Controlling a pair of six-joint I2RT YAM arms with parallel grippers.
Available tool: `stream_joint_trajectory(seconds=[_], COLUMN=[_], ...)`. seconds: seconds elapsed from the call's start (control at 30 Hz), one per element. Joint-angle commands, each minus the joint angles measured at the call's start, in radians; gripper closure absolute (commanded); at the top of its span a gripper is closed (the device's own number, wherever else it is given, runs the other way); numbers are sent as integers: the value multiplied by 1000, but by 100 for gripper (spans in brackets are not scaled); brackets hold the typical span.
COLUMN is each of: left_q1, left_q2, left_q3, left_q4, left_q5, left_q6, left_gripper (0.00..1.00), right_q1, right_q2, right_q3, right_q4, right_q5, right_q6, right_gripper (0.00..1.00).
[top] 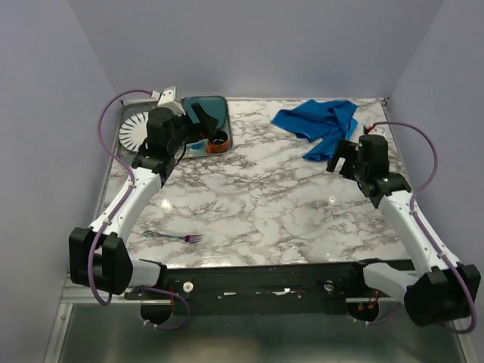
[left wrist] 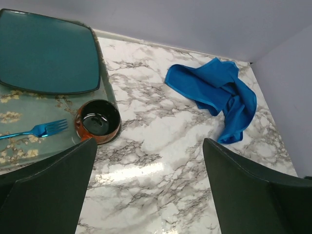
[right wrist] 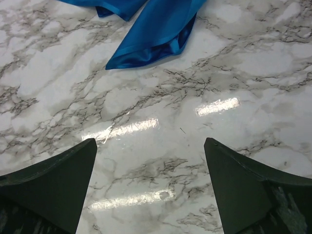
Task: Fold the napkin, place the utensils inside, and roll it up
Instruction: Move the napkin to the centre of the board
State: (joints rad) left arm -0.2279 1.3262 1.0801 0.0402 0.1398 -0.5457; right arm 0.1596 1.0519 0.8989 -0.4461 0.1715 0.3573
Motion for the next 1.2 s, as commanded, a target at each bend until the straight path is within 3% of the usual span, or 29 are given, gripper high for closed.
stream_joint_trajectory(seconds=[0.0, 0.2, 0.37, 0.53, 0.67, 0.77, 0.83, 0.87, 1.0, 1.17], left_q1=[-74, -223, -310, -350, -375, -378, -381, -383, -383, -389], left_q2=[30, 93, 126, 133, 154, 191, 221, 255, 364, 551], left_q3=[17, 4, -9, -25, -22, 10, 55, 72, 190, 319], left_q4=[43, 49, 36, 17, 3, -19, -39, -61, -121, -189], left_q5=[-46, -62, -74, -91, -92, -101, -108, -112, -124, -91], left_q6=[53, 12, 7, -14, -63, -77, -92, -95, -100, -97], left_gripper=[1, 1, 1, 1, 3, 4, 4, 4, 1, 1], right_q1=[-2, -2, 1, 1, 6, 24, 26, 31, 52, 58], right_q2=[189, 576, 758, 940, 961, 915, 881, 858, 690, 343], right_q3=[73, 314, 379, 495, 523, 488, 443, 421, 263, -12], right_q4=[58, 70, 216, 233, 138, 133, 115, 110, 81, 12], right_q5=[11, -82, -110, -109, -47, -23, -49, -58, -124, -355], right_q6=[83, 222, 341, 391, 453, 442, 408, 390, 222, 51], right_gripper=[0, 0, 0, 0, 26, 39, 84, 98, 99, 99])
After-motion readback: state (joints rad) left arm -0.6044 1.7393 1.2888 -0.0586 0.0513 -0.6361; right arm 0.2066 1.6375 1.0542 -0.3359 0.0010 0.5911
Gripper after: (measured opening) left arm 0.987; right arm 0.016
